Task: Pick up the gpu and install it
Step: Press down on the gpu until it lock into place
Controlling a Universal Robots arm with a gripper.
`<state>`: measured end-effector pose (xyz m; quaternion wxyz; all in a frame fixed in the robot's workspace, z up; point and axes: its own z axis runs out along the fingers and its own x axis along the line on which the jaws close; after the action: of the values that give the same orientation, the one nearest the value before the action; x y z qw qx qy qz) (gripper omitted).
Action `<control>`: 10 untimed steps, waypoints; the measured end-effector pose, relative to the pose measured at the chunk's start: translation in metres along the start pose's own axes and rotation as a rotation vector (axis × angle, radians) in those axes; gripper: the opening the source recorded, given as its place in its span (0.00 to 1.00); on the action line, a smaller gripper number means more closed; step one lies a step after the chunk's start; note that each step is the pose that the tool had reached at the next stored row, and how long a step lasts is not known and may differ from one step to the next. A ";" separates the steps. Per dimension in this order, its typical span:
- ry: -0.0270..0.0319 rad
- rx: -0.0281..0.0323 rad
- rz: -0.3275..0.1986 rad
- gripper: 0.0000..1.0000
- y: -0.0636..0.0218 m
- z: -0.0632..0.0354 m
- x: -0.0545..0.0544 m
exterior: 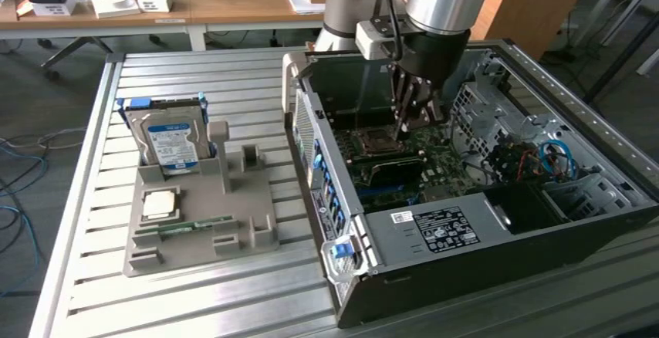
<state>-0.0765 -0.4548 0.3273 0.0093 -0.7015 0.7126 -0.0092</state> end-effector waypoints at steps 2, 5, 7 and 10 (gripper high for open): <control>0.0000 -0.0001 0.000 0.11 0.0000 0.0000 0.000; -0.0005 0.0003 0.000 0.11 0.0004 0.0004 -0.001; -0.0002 0.0001 0.000 0.11 0.0011 0.0004 -0.003; -0.0001 0.0001 0.001 0.11 0.0024 0.0006 -0.005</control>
<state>-0.0788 -0.4495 0.3267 0.0094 -0.7011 0.7130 -0.0092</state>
